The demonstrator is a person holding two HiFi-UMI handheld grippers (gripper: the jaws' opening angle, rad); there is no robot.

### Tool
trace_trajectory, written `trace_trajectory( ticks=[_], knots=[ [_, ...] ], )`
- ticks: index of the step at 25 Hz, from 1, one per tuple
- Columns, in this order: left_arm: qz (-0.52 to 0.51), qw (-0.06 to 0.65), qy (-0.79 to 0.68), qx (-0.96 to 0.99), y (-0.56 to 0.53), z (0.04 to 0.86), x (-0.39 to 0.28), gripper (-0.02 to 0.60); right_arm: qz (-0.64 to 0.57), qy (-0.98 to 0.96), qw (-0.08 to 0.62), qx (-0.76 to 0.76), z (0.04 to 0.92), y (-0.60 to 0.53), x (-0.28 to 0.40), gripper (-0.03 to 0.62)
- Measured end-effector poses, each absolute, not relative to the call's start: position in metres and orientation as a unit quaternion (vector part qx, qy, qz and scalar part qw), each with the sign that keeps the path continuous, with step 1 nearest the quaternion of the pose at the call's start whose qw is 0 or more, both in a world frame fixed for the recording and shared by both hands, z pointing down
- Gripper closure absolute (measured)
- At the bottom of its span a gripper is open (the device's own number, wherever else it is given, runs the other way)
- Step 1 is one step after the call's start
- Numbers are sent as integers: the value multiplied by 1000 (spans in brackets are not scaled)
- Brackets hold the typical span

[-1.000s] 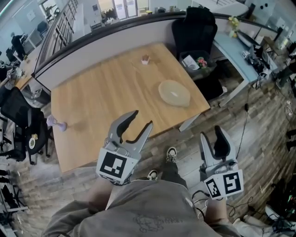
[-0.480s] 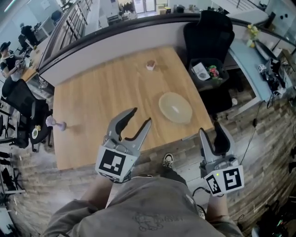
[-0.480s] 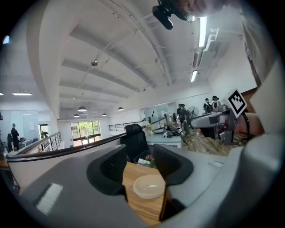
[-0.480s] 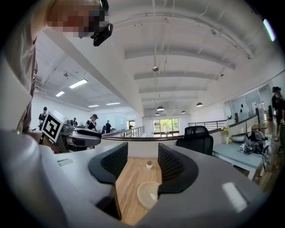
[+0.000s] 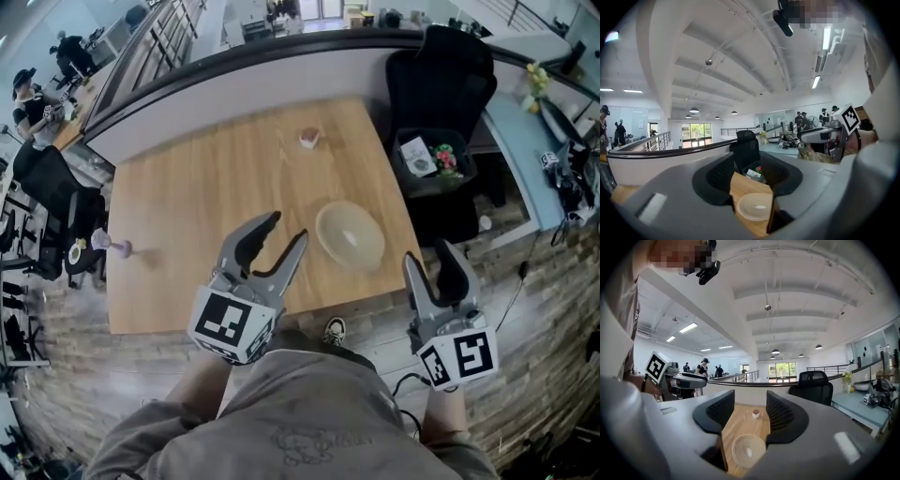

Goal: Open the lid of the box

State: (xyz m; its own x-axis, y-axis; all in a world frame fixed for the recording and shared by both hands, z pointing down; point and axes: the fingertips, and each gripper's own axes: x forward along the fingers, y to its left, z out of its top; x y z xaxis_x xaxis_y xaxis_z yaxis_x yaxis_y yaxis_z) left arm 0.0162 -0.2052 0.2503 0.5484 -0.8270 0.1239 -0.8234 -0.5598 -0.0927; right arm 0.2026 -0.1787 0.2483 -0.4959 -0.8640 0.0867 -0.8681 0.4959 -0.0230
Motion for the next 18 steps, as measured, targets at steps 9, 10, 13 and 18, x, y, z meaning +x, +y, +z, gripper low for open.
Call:
trace_trajectory(
  ticks=[9,10,13,18],
  knots=[
    [-95,4,474,-875,-229,259,7,417,41,-865,42,498,253,-205,198,398],
    [-98,5,473,-876,-232,260,6,417,44,-864,41,500,254,-207,196,398],
    [-107,7,468,-877,-241,266,1,417,56,-862,47,501,263,-212,189,398],
    [-150,-3,461,-874,-258,303,-14,413,76,-861,65,499,286,-224,171,398]
  ],
)
